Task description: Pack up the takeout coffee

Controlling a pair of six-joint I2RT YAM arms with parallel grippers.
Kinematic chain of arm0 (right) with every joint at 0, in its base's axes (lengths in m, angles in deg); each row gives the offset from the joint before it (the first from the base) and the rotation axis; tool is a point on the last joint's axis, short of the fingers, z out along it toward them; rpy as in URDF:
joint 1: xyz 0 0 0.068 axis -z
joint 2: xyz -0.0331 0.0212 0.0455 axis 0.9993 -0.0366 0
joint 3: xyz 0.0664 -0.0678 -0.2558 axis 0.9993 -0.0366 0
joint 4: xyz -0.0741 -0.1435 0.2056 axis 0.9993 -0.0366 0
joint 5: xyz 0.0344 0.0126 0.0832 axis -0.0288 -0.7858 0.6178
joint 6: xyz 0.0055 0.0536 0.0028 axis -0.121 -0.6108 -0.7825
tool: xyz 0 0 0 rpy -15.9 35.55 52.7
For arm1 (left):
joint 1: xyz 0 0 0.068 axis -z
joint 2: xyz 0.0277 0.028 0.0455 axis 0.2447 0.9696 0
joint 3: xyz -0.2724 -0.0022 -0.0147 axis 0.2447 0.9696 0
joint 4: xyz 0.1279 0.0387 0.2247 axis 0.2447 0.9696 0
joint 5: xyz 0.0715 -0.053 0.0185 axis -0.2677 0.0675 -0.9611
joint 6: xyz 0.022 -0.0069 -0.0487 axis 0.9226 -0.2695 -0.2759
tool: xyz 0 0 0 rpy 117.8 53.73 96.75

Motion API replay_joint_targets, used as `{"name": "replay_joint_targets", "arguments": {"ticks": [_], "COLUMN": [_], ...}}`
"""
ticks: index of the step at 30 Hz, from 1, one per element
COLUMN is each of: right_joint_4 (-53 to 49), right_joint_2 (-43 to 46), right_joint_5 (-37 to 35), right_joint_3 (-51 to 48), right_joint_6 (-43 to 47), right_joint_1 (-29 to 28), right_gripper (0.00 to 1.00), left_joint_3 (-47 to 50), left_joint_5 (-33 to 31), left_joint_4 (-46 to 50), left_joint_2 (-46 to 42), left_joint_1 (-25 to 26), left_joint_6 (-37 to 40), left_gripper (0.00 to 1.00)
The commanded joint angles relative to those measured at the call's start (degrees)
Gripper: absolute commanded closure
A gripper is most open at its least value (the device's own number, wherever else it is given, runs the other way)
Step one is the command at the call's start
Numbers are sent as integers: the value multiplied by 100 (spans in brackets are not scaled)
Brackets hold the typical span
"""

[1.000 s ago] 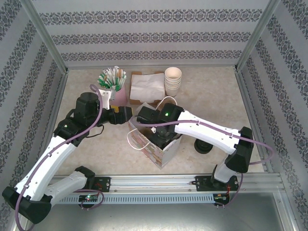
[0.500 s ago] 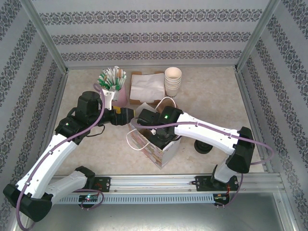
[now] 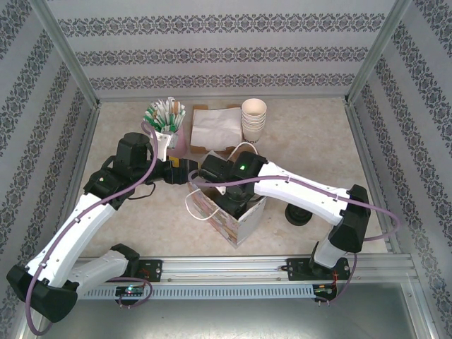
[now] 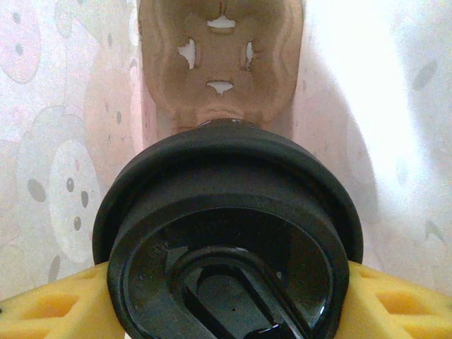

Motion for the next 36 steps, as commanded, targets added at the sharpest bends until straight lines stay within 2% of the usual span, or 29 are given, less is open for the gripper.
{"name": "replay_joint_targets", "arguments": {"ticks": [1,12,18,25,36], "right_joint_4": [-21,594,439,141,-14], "right_joint_2": [-35,278,305,373,547], "right_joint_5": [-98,190,416,270,-78], "right_joint_3": [43,-622,-546,-518,-380], "right_joint_6": [496,993,525,-221,-402], "right_joint_1": [76,87,120,184,87], "right_gripper": [43,43,43,45,45], "left_joint_3": [-39,-9,-47,-36,-36], "left_joint_5": [141,216,180,101,57], "left_joint_4": [-10,-82,-14,29,104], "left_joint_2": [-11,43,97,85,108], "left_joint_1": [2,32,60,72,109], "left_joint_6": [115,104,108,89,105], "left_gripper": [13,15,16,16,18]}}
